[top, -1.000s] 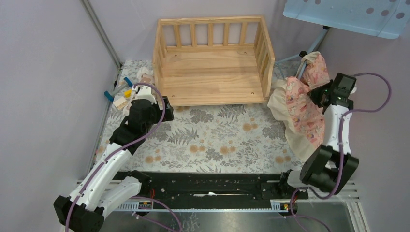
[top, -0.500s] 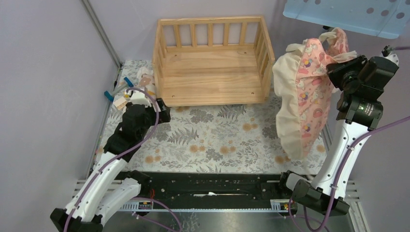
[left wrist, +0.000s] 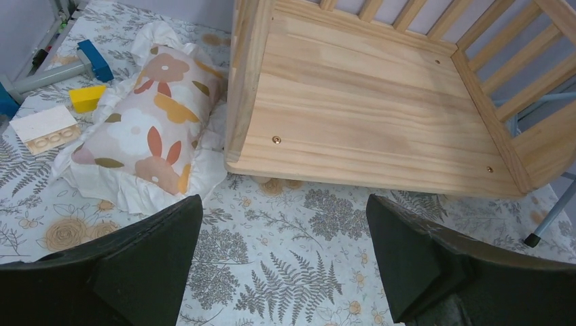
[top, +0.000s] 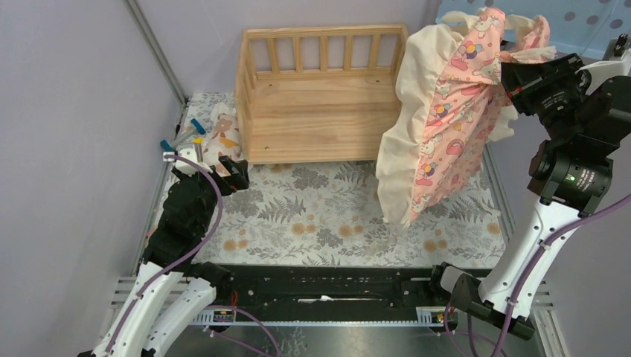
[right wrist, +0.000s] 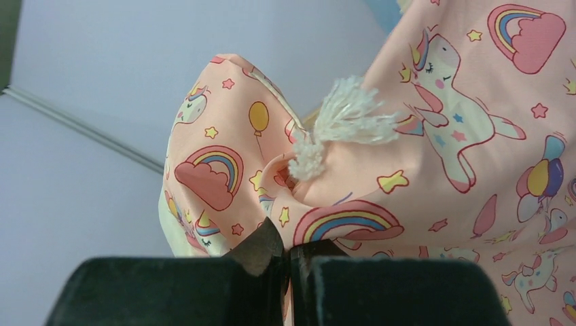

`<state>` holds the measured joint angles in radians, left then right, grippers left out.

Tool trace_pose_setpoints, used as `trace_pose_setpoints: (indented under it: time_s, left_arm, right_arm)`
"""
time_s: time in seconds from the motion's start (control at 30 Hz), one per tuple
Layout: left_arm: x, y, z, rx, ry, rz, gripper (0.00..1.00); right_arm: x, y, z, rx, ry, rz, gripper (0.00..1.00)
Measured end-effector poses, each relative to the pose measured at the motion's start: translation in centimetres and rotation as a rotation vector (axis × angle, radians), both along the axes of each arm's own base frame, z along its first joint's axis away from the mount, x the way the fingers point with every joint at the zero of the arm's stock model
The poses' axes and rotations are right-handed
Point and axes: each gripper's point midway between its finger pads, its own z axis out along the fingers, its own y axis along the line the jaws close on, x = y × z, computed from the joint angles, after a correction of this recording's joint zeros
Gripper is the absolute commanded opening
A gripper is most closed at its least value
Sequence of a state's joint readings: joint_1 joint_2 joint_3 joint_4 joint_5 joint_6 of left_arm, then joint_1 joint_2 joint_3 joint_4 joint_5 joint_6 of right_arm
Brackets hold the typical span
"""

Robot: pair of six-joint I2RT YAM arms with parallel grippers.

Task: Set up the pet bed
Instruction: Place the mattress at the center of the board.

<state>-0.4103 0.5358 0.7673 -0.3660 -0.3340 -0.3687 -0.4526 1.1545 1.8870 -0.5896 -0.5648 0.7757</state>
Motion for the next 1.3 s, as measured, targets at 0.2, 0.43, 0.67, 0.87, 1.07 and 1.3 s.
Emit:
trace_pose_setpoints:
  time_s: [0.2,0.43,0.67,0.87,1.07,1.3]
  left_arm:
    - [-0.1,0.0,-0.3,0.008,0.014,-0.001,0.99]
    - [-0.3,-0.3,-1.0,0.021,0.053,-0.027,0.99]
    - [-1.5,0.5,0.6,0.016,0.036,-0.011,0.99]
    - [-3.5,2.4,4.3,0.003,-0.026,0.044,0.99]
    - [-5.0,4.0,7.6,-0.004,-0.074,0.092,0.99]
    - [-5.1,4.3,9.8,0.007,-0.082,0.101,0.99]
  right_arm:
    - [0.6,3.1,2.3,0.033,-0.064,0.121,0.00]
    - [5.0,18.7,1.2,-0.067,0.014,0.468,0.00]
    - [8.4,32.4,-3.3,-0.235,0.065,0.615,0.00]
    - [9.8,35.1,-9.8,-0.369,0.166,0.653,0.00]
    - [10.7,35.9,-17.1,-0.566,0.293,0.697,0.00]
    - [4.5,40.8,-23.7,-0.845,0.326,0.937,0.08]
